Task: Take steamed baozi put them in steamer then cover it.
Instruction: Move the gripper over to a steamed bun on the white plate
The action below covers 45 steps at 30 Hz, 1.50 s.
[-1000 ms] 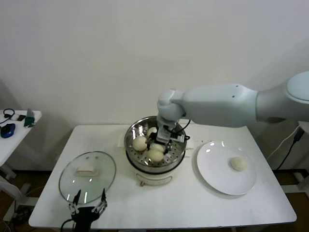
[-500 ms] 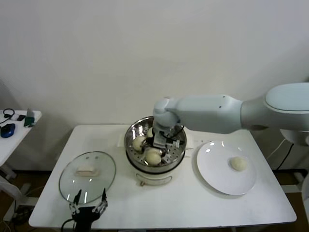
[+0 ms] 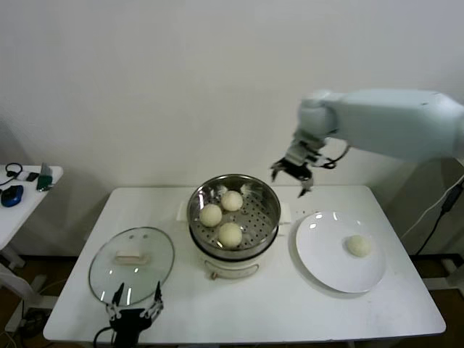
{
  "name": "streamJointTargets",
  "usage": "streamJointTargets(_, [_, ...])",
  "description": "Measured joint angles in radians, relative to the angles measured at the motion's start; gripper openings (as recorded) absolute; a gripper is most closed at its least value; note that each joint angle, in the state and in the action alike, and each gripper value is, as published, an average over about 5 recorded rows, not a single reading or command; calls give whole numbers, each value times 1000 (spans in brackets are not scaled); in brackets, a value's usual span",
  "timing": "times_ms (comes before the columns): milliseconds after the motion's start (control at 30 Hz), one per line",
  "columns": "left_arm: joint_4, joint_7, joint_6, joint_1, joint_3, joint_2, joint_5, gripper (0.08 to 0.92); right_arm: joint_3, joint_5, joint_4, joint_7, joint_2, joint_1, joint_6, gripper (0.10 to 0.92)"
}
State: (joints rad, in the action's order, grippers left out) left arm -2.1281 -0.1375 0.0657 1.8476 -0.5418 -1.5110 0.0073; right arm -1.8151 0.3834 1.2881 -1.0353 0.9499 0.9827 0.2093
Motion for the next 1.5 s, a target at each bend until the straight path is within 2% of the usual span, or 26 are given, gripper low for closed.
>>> streamJointTargets(267, [12,3,0,-5,0,-8,4,823,58,-66,-14,-2,-264,-126,-142,823])
streamJointTargets(533, [24,4,-2,1,1,-16,14,823,303,-182,-57,23,-383,-440,-228,823])
streamJointTargets(767, [28,3,-6,7,-1,-19,19,823,473,-260,-136,43,-383,-635,-251,823])
streamJointTargets(1200, [34,3,-7,10,-4,-20,19,823,603,-307,-293,63,-285,-794,-253,822])
streamJointTargets(1500, [37,3,-3,2,1,-19,18,823,626,-301,-335,69,-246,-812,-255,717])
